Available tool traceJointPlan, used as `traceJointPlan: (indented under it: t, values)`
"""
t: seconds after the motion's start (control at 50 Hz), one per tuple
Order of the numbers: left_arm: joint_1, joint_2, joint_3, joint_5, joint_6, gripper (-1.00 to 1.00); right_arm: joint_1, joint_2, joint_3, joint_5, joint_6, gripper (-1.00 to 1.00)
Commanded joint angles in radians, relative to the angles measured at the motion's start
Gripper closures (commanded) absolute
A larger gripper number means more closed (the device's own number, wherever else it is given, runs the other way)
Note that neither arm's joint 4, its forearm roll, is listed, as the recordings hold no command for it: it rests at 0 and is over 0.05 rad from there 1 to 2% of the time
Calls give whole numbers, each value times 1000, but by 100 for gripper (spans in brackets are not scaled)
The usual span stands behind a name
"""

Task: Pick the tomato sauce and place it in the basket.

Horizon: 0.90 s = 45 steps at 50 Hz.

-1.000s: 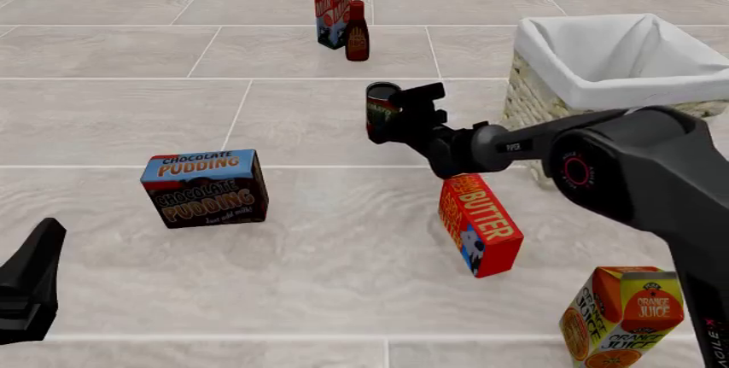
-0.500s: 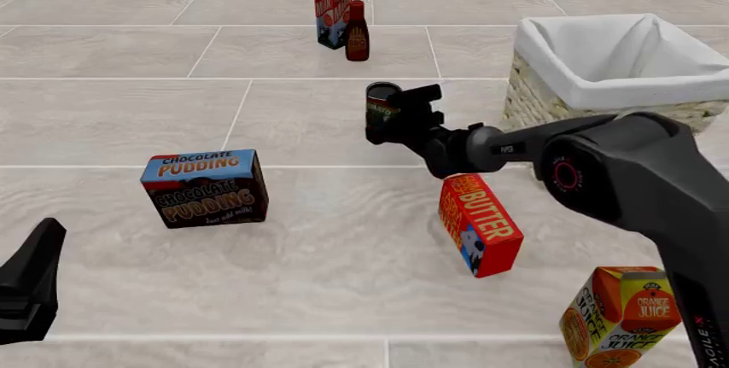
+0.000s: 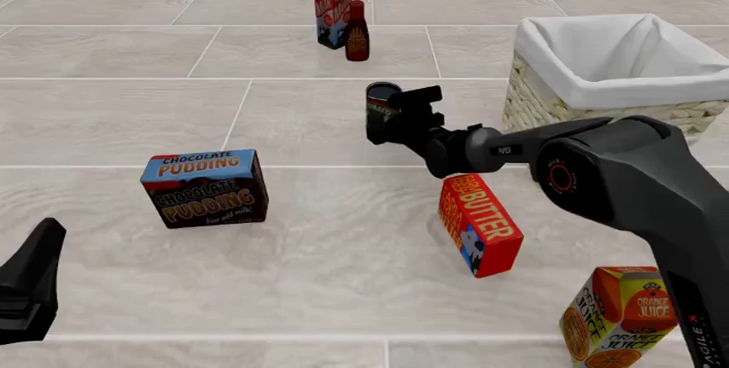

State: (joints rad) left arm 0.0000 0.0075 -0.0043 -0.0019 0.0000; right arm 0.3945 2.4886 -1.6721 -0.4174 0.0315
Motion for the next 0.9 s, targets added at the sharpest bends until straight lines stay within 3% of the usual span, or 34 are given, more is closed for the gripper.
traceJointPlan:
  t: [0.02,0.9]
  values:
    - [0,0,0,0,0,-100,6,14,-17,7,-1,-100]
    - [0,0,0,0,0,-100,12,76,-128,76,21,-100]
